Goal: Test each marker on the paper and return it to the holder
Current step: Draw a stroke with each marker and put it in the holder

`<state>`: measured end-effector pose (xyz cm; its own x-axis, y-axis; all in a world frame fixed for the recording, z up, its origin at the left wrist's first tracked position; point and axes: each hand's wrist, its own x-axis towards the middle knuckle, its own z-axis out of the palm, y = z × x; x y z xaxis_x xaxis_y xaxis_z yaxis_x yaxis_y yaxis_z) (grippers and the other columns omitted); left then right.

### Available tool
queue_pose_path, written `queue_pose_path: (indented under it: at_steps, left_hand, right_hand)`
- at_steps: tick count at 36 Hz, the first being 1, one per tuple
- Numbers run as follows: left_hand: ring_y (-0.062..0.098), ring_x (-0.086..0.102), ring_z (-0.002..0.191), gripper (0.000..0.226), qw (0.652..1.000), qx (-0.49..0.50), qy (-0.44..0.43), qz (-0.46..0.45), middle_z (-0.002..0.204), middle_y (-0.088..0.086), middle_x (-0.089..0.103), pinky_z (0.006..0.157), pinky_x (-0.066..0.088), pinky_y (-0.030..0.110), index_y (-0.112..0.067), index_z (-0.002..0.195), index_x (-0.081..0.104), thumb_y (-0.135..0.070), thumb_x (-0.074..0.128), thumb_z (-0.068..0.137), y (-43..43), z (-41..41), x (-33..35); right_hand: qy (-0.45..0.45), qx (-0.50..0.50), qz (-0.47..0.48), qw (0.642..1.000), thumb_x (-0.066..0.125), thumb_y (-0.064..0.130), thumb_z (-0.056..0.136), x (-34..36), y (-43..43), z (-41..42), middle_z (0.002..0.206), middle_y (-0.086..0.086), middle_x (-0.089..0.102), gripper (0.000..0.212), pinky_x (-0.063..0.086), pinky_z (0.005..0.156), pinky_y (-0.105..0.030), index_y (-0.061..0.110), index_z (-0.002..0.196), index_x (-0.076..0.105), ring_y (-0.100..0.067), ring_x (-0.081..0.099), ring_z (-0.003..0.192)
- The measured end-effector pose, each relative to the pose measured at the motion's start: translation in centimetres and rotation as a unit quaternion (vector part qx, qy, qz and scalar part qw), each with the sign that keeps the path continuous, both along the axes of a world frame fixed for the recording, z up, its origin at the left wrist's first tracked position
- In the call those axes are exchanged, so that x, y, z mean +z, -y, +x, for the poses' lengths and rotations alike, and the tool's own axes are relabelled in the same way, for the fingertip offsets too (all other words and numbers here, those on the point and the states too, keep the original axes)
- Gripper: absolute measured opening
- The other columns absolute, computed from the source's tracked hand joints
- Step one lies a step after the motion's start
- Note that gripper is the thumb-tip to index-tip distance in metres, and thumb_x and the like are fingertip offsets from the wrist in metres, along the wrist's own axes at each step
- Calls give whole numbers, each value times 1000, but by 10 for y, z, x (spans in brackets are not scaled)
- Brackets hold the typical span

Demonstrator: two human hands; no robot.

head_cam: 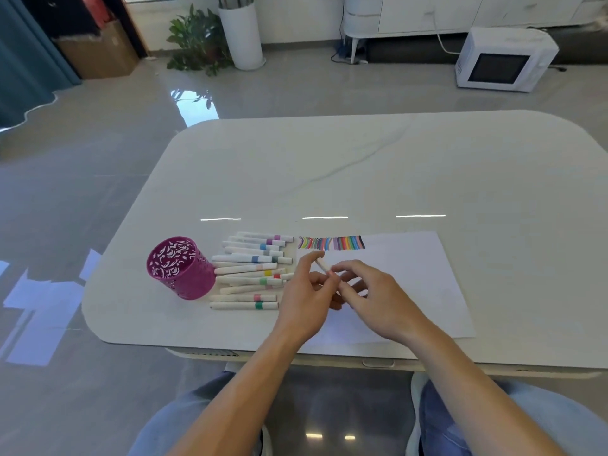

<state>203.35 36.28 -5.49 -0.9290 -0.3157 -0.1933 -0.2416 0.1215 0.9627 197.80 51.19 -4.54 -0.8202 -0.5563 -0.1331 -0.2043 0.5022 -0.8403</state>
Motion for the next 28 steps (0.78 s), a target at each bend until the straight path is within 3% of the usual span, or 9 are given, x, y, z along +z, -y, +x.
queue_pose_path:
  at_steps: [3, 5, 7, 9, 12, 17, 22, 28]
  left_hand:
    - [15, 75, 71, 23, 1000, -9, 16, 5, 84, -5, 77, 73, 62, 35, -28, 123, 46, -29, 56, 102, 0, -7, 0]
    - [15, 74, 68, 14, 1000, -20, 15, 0, 83, -5, 77, 66, 61, 30, -29, 113, 46, -30, 55, 102, -1, -12, 0]
    - [14, 73, 66, 9, 999, -27, 15, -21, 81, -4, 75, 61, 58, 25, -29, 105, 47, -33, 55, 102, -1, -18, 0]
    - [11, 71, 67, 6, 997, -40, 31, -64, 81, -7, 73, 61, 58, 27, -32, 101, 49, -36, 53, 102, 0, -24, -1]
    - [6, 67, 72, 7, 978, -94, 53, -179, 84, -11, 69, 65, 56, 30, -37, 96, 47, -39, 46, 103, 5, -31, -2]
    - [8, 56, 86, 21, 932, -181, 24, -312, 96, -12, 59, 73, 48, 27, -31, 111, 56, -30, 35, 107, 7, -39, -3]
    - [15, 54, 86, 18, 919, -196, 40, -341, 95, -8, 57, 75, 49, 33, -25, 107, 55, -24, 37, 106, 9, -46, -8]
    - [15, 54, 85, 19, 917, -188, 35, -351, 93, -8, 57, 75, 48, 33, -22, 108, 59, -20, 41, 105, 13, -46, -10]
  right_hand:
    - [26, 23, 21, 999, 62, 43, 101, 1, -2, -11, 105, 25, 65, 16, 56, 72, -18, 52, 114, 59, 6, 67, 90]
    - [21, 32, 41, 998, 64, 42, 100, 1, -4, -18, 104, 24, 66, 17, 51, 71, -14, 49, 116, 61, 5, 67, 88]
    - [4, 25, 61, 998, 62, 43, 102, 0, -6, -27, 100, 20, 69, 13, 54, 75, -23, 41, 114, 66, -1, 68, 86]
    - [-17, 20, 88, 996, 60, 46, 102, 1, -9, -36, 95, 14, 72, 18, 58, 82, -34, 33, 108, 71, -6, 68, 85]
    - [-37, 35, 125, 991, 61, 47, 101, 1, -13, -47, 93, 10, 73, 21, 58, 82, -36, 29, 100, 73, -9, 68, 88]
    - [-92, 59, 159, 981, 58, 50, 101, -4, -14, -59, 85, 13, 68, 28, 49, 68, -28, 26, 95, 71, -8, 61, 77]
    - [-107, 76, 170, 977, 52, 55, 102, -13, -17, -66, 79, 11, 62, 36, 43, 64, -26, 24, 90, 68, -9, 57, 72]
    - [-121, 98, 198, 968, 43, 60, 103, -20, -12, -67, 78, 9, 60, 44, 45, 66, -31, 22, 89, 59, -11, 56, 72]
